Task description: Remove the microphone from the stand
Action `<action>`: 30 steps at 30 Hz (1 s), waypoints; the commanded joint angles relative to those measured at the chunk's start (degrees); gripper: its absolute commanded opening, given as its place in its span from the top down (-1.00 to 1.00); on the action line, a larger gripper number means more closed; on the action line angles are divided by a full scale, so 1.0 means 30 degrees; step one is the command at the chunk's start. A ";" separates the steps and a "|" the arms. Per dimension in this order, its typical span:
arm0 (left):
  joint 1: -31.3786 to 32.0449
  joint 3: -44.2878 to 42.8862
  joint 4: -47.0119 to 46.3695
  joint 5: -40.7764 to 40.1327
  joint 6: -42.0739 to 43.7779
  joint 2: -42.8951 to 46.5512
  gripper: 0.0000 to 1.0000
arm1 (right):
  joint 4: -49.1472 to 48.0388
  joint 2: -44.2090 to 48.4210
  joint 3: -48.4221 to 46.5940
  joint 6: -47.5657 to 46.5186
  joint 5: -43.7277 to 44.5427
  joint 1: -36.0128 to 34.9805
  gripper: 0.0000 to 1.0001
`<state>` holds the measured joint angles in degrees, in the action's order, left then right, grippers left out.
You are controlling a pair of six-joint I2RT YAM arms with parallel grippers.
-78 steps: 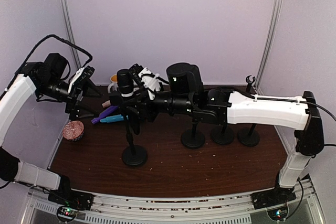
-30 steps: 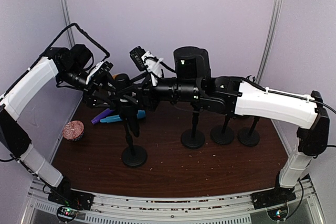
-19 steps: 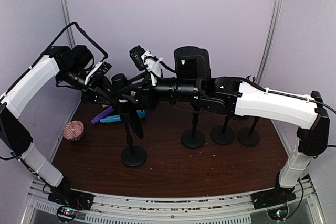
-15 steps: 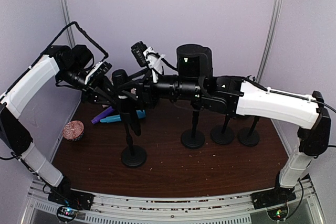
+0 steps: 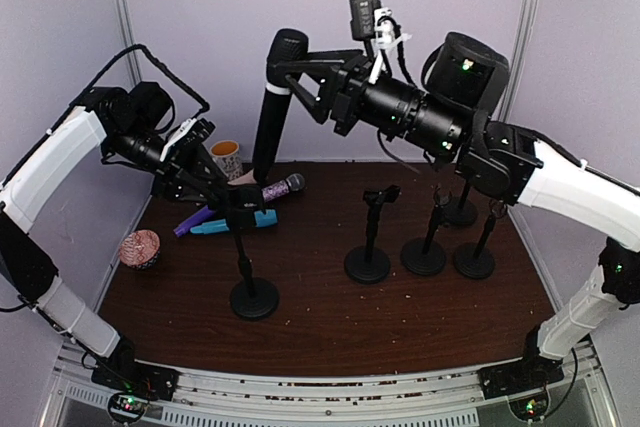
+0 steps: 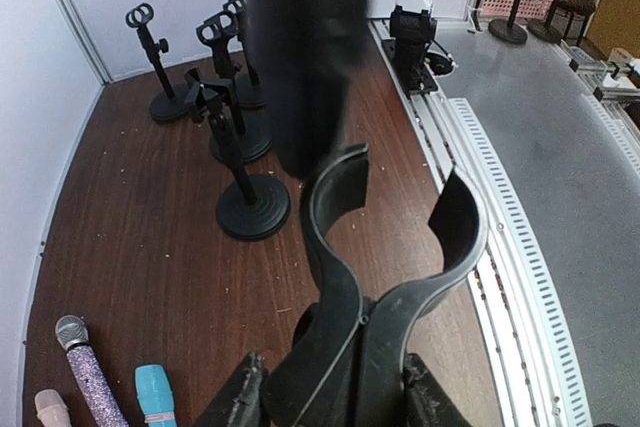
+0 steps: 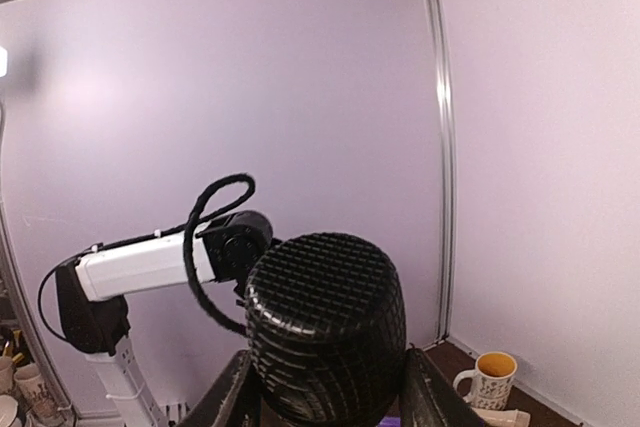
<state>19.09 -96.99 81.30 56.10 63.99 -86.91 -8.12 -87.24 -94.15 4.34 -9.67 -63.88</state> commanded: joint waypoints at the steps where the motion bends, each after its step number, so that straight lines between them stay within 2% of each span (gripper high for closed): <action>1: 0.0132 0.0656 -0.1211 -0.1590 -0.0701 0.0789 -0.17 | -0.2036 0.1115 0.0952 0.0550 0.3609 0.0504 0.62; 4: 0.0125 0.0889 -0.1711 -0.2299 -0.1391 0.1157 -0.80 | -0.1134 0.0783 0.0803 0.0977 0.6995 0.0516 0.71; 5: 0.0138 0.0908 -0.1902 -0.2443 -0.1676 0.1292 -0.93 | -0.0949 0.0594 0.0812 0.1160 0.7768 0.0520 0.73; 13: 0.0041 0.0680 -0.3126 -0.3625 -0.4557 0.2486 -0.95 | -0.0588 -0.1953 0.0823 0.2916 1.1294 0.0511 0.77; 18: -0.0861 0.1185 -0.3773 -0.4066 -0.5658 0.3418 -0.96 | -0.0966 -0.4529 0.0207 0.5022 1.2790 0.0296 0.81; 24: -0.2508 0.2333 -0.4570 -0.4355 -0.6384 0.4010 -0.95 | -0.0942 -0.8264 -0.1448 0.9151 1.3867 0.0042 0.85; 30: -0.3350 0.3699 -0.4687 -0.4125 -0.6291 0.4792 -0.95 | -0.0931 -1.0556 -0.1584 1.4193 1.5303 -0.0214 0.87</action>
<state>10.15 -88.01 69.43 43.55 46.04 -74.59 -9.85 -117.08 -96.44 34.24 30.89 -63.79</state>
